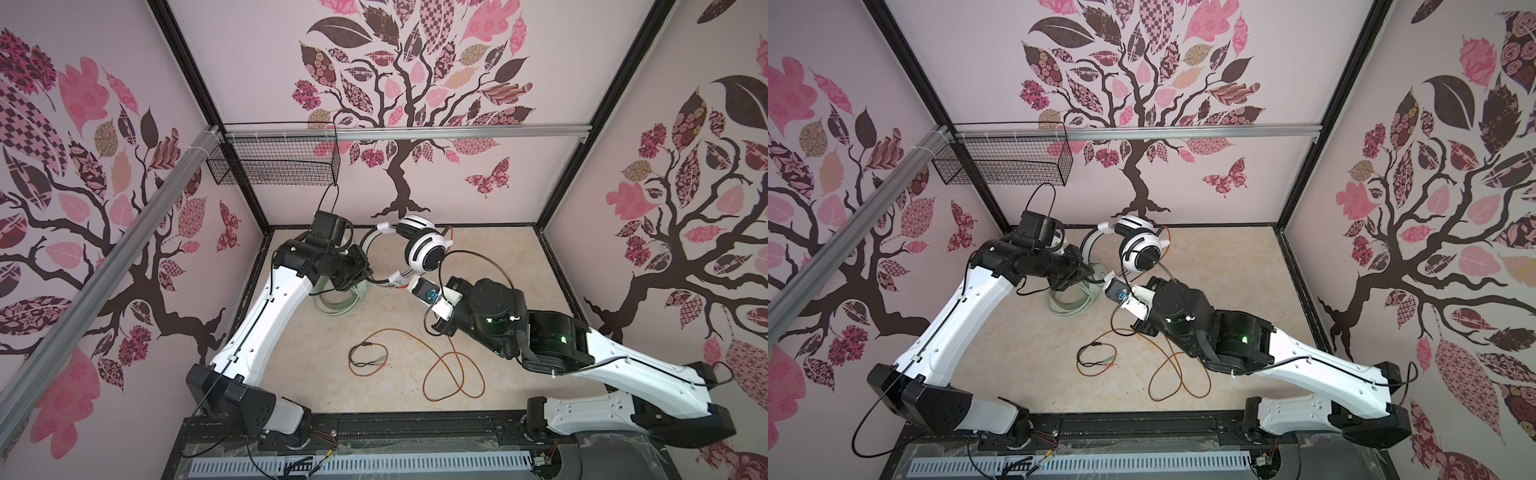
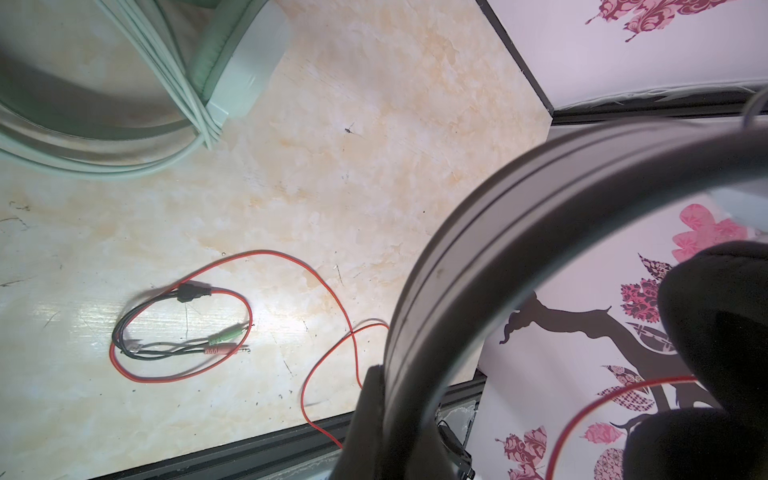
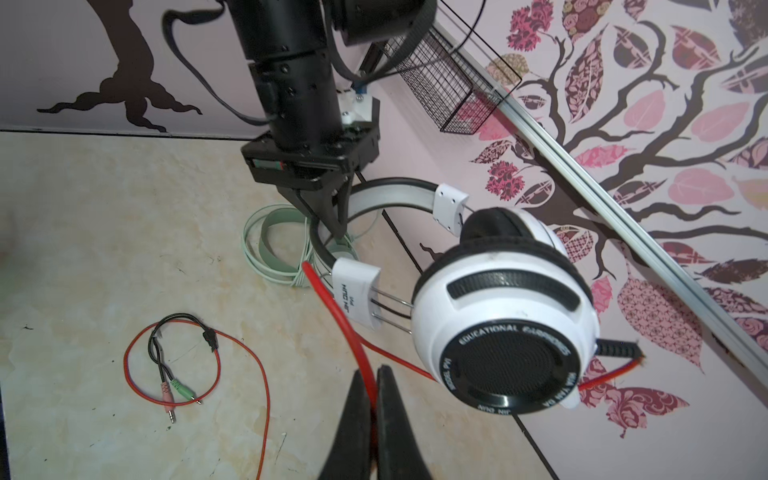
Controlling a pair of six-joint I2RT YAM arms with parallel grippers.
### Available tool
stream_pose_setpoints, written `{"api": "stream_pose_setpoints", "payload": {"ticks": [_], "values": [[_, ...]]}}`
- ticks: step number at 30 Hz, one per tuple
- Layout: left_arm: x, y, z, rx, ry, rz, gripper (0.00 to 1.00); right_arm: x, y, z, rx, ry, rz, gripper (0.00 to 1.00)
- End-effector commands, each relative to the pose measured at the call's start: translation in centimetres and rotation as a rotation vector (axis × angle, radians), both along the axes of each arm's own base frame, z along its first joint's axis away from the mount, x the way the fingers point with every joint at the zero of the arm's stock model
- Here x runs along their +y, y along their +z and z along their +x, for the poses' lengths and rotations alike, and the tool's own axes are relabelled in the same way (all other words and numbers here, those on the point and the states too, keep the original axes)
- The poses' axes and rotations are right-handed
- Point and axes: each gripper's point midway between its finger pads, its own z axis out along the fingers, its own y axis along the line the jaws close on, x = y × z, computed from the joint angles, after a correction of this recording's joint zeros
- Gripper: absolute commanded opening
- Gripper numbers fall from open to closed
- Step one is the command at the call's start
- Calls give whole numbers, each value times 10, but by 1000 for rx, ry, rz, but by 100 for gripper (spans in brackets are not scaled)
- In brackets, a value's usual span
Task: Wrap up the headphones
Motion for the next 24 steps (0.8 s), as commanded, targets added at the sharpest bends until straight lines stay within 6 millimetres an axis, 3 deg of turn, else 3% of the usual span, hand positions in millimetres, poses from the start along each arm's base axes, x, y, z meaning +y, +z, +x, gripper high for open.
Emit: {"api": "stream_pose_setpoints", "payload": {"ticks": [1,7,13,24], "values": [[3,8,4,-55,7,34,0,-8,19,16,-104,-154,-60,0],[11,-4,-10,-101,-74,206,0,-7,33,34,-258,-335,-207,0],[12,9,-22,-251,-177,264,0,-13,40,38,-329,-376,-286,0],[8,33,-50,-413,-370,271,0,-44,49,33,-342,-410,-321,0]]}}
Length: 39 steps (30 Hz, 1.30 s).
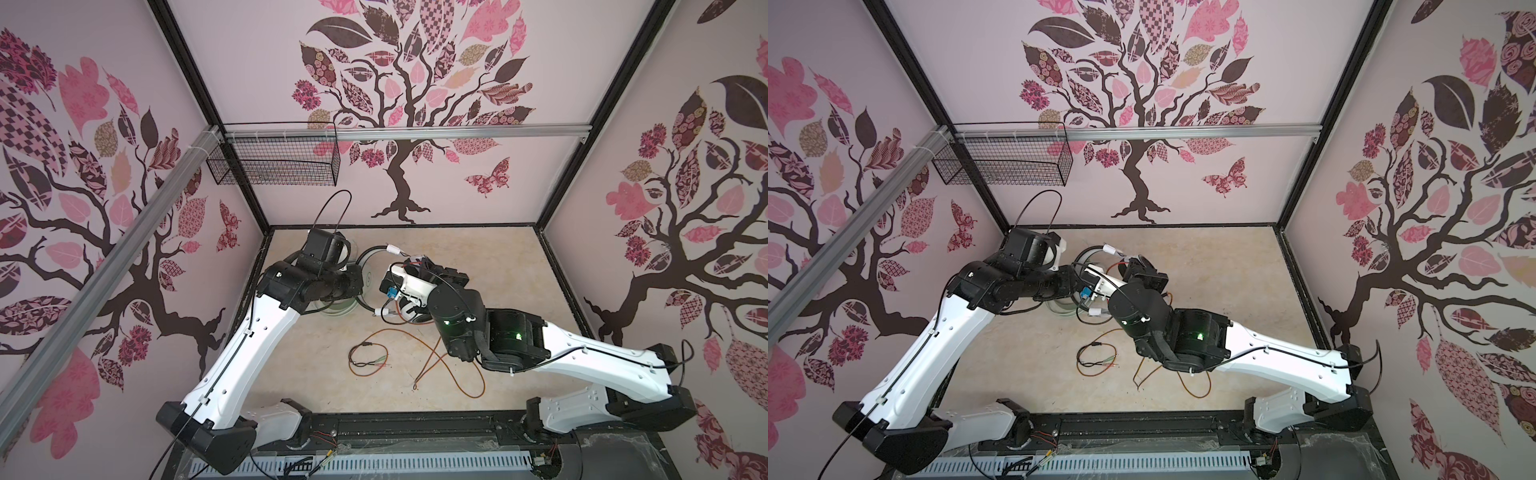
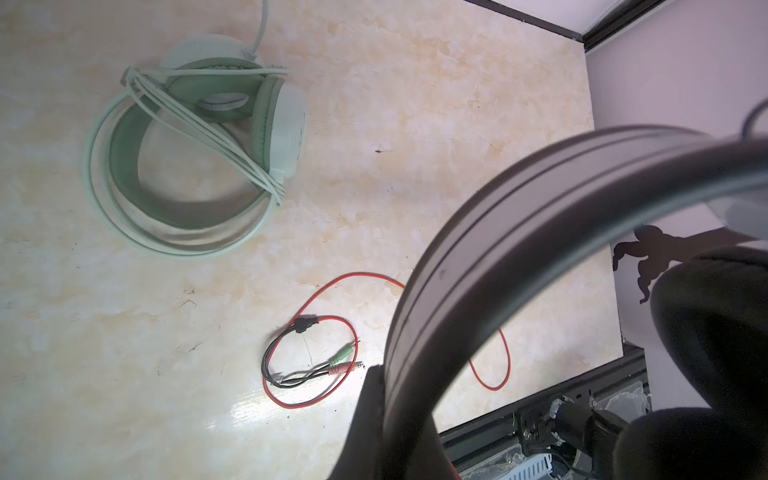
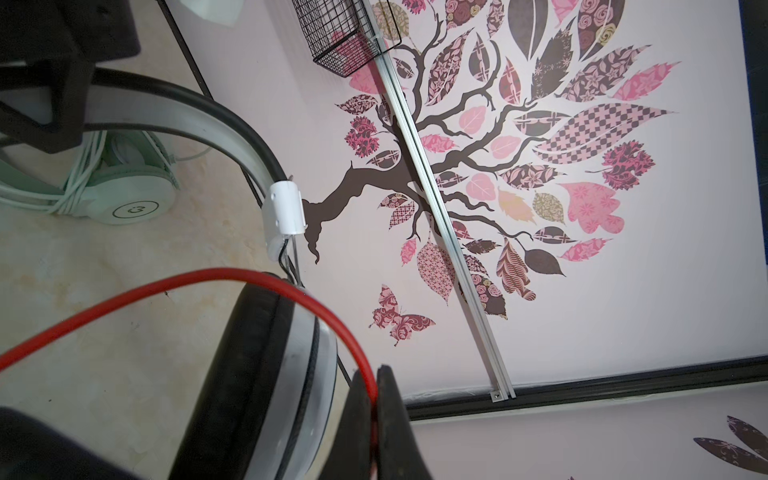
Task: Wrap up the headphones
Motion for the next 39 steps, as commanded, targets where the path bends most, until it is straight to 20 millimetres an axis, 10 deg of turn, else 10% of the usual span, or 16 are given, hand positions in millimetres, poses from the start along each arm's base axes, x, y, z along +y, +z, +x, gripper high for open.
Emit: {"api": "stream_pose_setpoints", "payload": {"ticks": [1,16,39], "values": [[-9,18,-3,-88,-88,-32,0,-27,20,-6,-22,-39,44,0],[-17,32,-22,-132,-213,-53,0,-61,17,-11,-3,-85,84,3],[-47,31,-66,-69,-420,-215,0,-38,9,14,235,184,446,31]]}}
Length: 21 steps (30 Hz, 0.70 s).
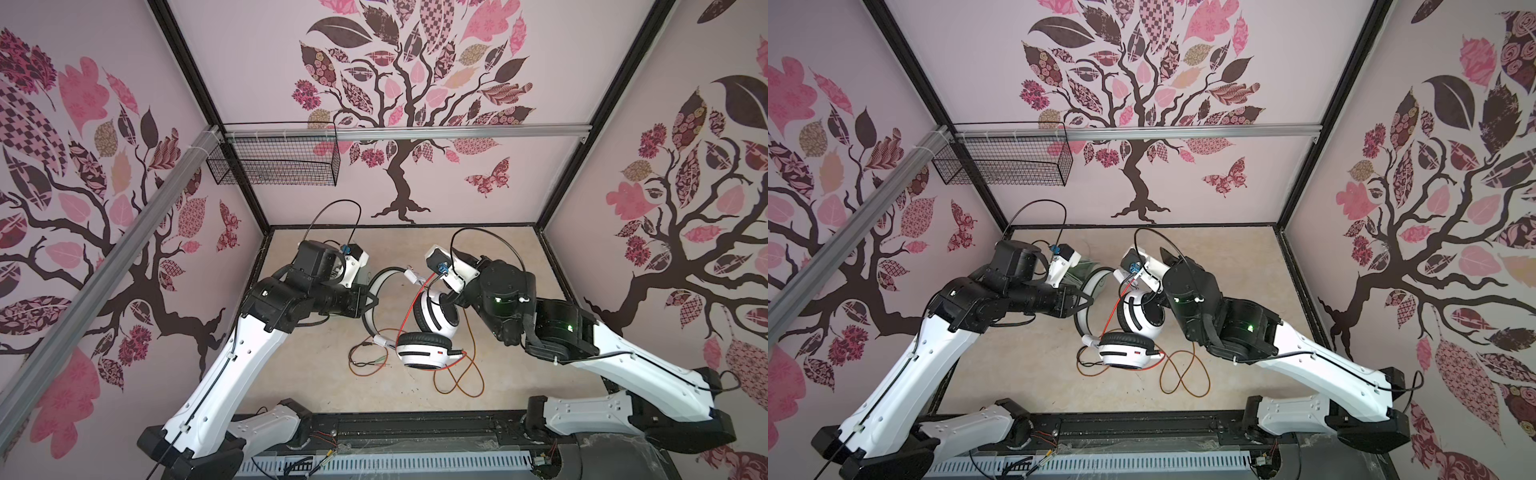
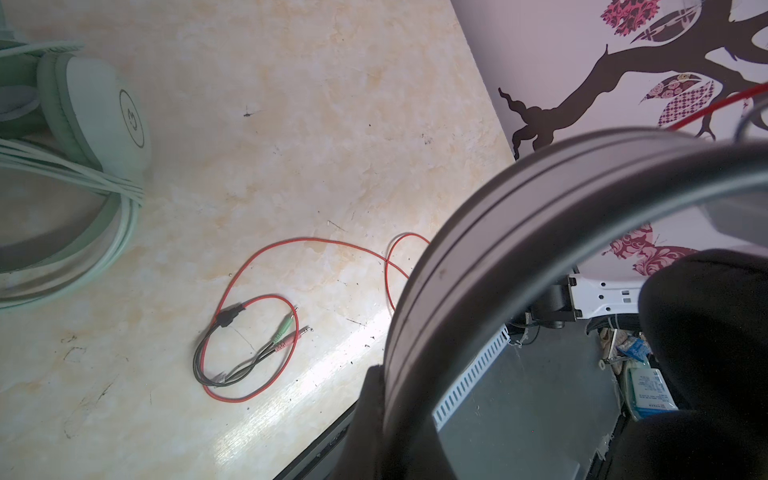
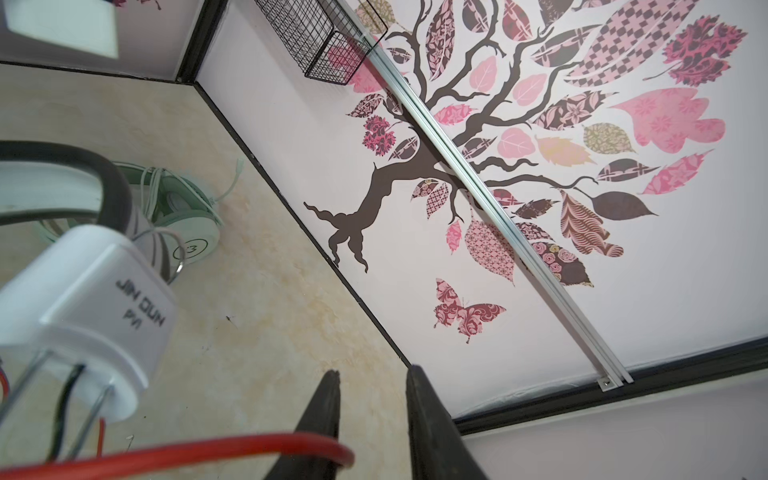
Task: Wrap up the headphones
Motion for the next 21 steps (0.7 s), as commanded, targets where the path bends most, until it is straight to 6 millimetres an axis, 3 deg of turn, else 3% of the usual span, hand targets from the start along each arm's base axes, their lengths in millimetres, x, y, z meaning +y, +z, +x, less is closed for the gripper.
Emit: {"api": "stream_pose_setpoints", "payload": {"ticks": [1,8,12,14,16,18,21], "values": [[-10,16,-6,-29,-45,-81,0,14,1,1,85,107,124,31],[-10,25,1,-40,-16,-84,0,17,-51,35,260,119,246,34],[1,26,18,-62,78,-30,0,21,-84,36,367,142,306,39],[11,27,32,-59,158,-3,0,22,-104,31,422,146,327,52],[21,29,44,-41,226,-2,0,20,-123,26,468,138,352,74],[33,29,58,-21,296,-16,0,8,-141,27,526,97,389,77],[53,27,76,-16,400,6,0,-26,-162,39,651,8,552,84]]}}
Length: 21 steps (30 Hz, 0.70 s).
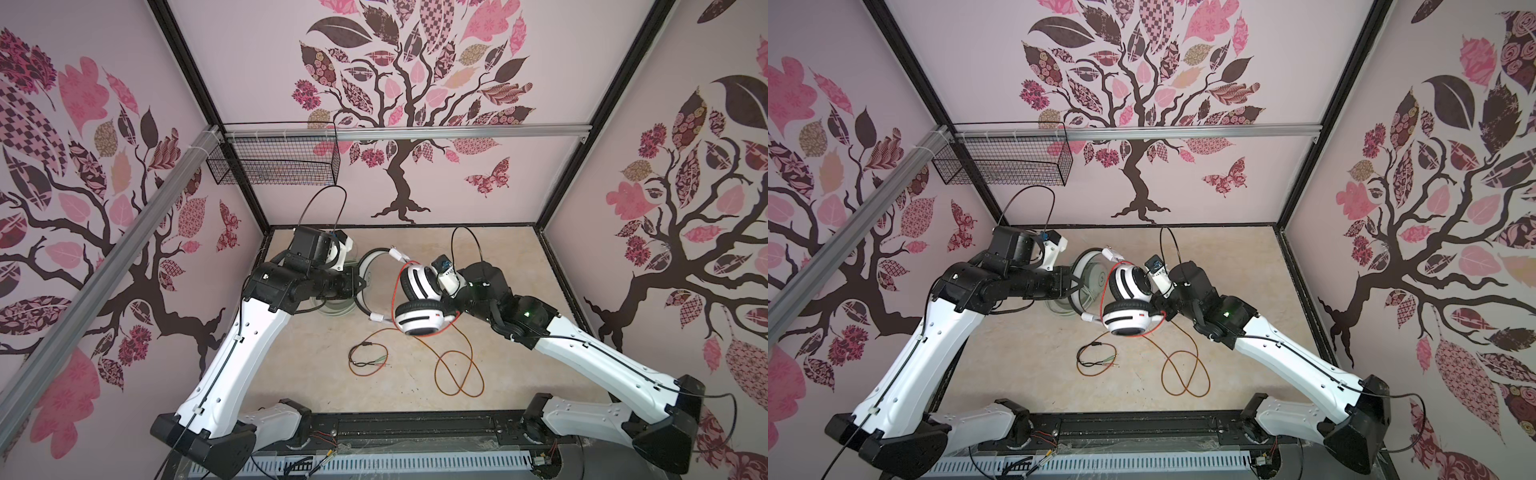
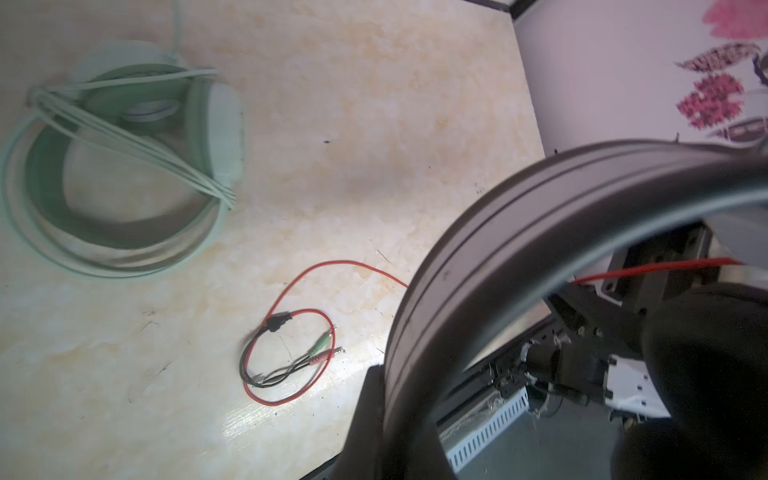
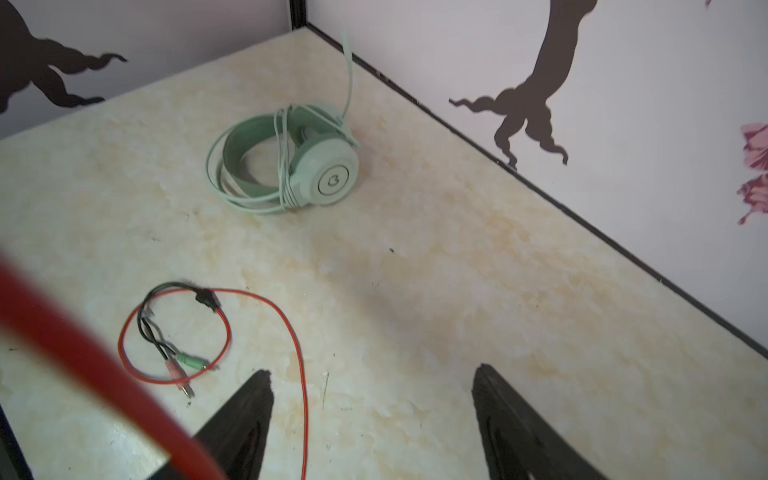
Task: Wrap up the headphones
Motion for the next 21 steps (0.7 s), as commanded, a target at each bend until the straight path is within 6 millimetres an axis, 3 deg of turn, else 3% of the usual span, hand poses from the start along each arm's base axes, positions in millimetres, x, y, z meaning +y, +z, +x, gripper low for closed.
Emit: {"api": "stream_pose_setpoints", "payload": {"ticks": [1,4,8,13,16,21], "values": [[13,26,21,-57,119,-39,0,-34,13,5,110,-116,261,85],[19,20,30,-29,168,-29,0,-55,11,2,164,-150,420,85],[24,13,41,-4,230,-10,0,-33,27,-23,202,-6,613,81],[25,12,53,-6,255,2,0,-10,56,-52,251,204,853,65],[23,10,56,2,253,-1,0,-9,61,-54,261,220,900,57],[19,10,58,4,252,-30,0,-3,64,-47,296,228,935,53]]}}
